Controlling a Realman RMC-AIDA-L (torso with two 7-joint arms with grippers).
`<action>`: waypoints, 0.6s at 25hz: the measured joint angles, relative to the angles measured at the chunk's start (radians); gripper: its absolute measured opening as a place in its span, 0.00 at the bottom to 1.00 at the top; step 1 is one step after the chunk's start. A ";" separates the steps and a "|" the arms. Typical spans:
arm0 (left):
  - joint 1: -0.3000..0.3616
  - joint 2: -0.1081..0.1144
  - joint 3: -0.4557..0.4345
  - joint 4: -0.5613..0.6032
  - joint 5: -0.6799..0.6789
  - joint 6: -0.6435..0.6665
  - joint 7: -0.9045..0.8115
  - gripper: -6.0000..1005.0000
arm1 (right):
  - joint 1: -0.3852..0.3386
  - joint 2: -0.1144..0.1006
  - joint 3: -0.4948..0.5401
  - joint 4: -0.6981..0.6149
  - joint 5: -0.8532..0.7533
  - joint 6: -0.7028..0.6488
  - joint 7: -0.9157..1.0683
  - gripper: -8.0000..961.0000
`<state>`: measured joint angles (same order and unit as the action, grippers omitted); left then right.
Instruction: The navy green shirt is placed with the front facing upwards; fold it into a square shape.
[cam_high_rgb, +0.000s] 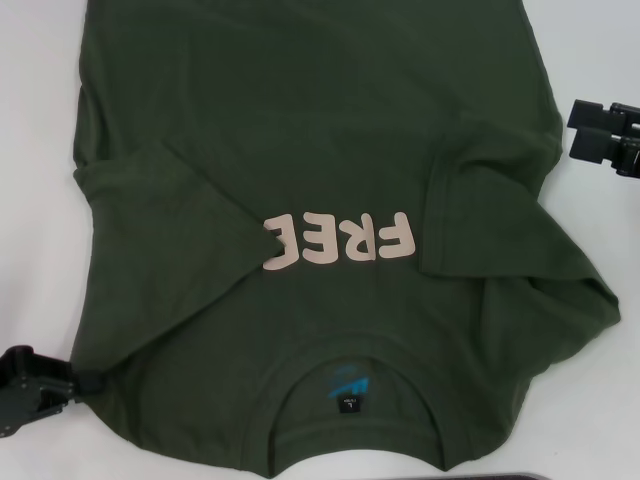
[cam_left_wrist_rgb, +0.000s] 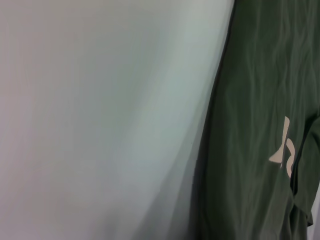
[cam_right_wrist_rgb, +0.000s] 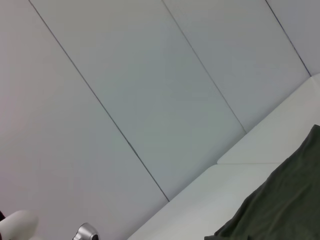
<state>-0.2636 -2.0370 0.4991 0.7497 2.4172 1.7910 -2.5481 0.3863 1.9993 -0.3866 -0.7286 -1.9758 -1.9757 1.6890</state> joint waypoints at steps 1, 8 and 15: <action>0.000 0.001 0.000 -0.001 0.003 0.003 0.003 0.13 | 0.001 0.000 0.000 0.000 0.000 0.000 0.000 0.88; -0.004 0.003 -0.006 0.003 -0.001 0.051 0.038 0.05 | 0.002 -0.002 0.000 -0.003 -0.003 0.005 0.012 0.88; -0.022 0.005 -0.005 0.005 0.002 0.076 0.050 0.05 | -0.019 -0.043 -0.002 -0.009 -0.041 0.026 0.075 0.88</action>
<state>-0.2856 -2.0318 0.4937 0.7547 2.4188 1.8672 -2.4985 0.3674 1.9563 -0.3882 -0.7380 -2.0171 -1.9493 1.7641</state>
